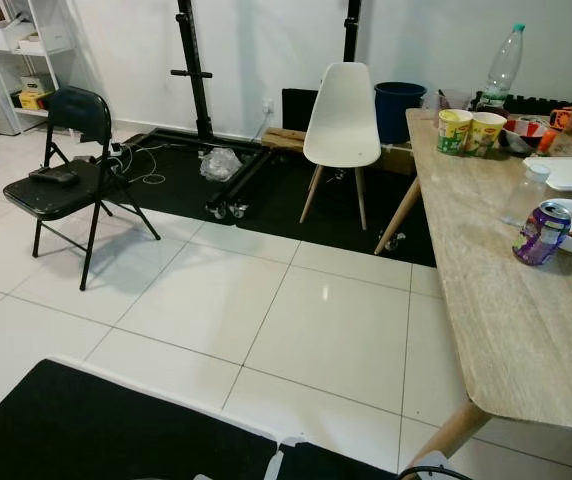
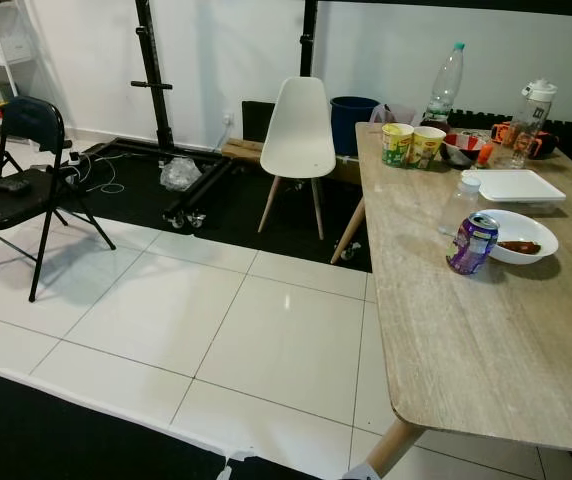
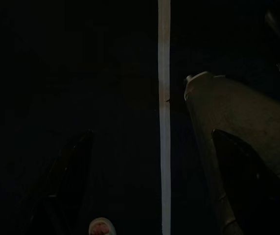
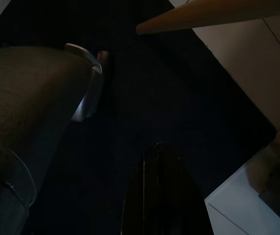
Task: Restocking fridge
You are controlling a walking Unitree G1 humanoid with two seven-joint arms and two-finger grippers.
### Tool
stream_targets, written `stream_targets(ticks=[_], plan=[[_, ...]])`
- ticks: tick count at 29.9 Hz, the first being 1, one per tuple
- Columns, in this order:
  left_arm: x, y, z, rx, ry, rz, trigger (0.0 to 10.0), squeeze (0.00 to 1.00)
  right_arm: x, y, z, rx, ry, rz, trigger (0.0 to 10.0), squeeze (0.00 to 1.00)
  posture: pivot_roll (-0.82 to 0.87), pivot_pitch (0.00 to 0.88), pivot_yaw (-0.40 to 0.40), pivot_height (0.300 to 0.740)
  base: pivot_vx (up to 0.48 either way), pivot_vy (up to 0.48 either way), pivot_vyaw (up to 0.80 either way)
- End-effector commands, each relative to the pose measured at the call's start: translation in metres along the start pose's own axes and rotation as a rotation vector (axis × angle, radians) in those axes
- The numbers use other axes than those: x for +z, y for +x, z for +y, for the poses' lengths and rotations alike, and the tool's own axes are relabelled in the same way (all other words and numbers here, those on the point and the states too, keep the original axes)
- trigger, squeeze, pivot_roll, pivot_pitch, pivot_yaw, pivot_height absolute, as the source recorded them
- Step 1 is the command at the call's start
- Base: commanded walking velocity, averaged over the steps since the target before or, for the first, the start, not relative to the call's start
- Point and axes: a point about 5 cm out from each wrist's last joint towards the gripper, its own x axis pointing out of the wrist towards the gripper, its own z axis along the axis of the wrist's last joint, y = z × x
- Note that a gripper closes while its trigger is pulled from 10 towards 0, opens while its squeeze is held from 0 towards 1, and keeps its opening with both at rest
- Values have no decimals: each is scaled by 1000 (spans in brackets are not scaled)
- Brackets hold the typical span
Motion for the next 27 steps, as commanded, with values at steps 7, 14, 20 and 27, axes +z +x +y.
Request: stream_targets(ticks=[7, 14, 20, 27], plan=[[-9, -1, -6, -15, -6, 28, 10000, 0, -1, 0, 0, -10, -2, 5, 10000, 0, -80, 0, 0, 740, 0, 0, 0], [-17, -2, 0, 2, -5, 46, 10000, 0, -1, 0, 2, -6, -1, 6, 10000, 0, -75, 0, 3, 740, 0, 0, 0], [-14, -3, 4, 16, -12, 41, 10000, 0, 0, 1, 3, -9, 7, -1, 10000, 0, -77, 0, 13, 740, 0, 0, 0], [-7, -2, 6, 17, -7, 25, 10000, 0, 1, 1, 4, -15, 18, -12, 10000, 0, -79, 0, 13, 740, 0, 0, 0]])
